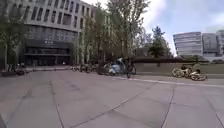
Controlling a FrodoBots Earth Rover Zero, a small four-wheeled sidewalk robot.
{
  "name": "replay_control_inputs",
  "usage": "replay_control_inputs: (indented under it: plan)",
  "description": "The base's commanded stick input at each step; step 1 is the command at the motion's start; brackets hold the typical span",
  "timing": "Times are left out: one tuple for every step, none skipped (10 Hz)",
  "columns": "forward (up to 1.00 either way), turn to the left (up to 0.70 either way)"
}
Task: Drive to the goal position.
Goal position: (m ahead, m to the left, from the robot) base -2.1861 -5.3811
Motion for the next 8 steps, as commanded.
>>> replay_control_inputs:
  plan:
    - [0.70,-0.35]
    - [0.70,-0.35]
    - [0.70,-0.35]
    - [0.70,-0.35]
    - [0.70,-0.35]
    - [0.70,-0.35]
    - [0.70,-0.35]
    - [0.70,-0.35]
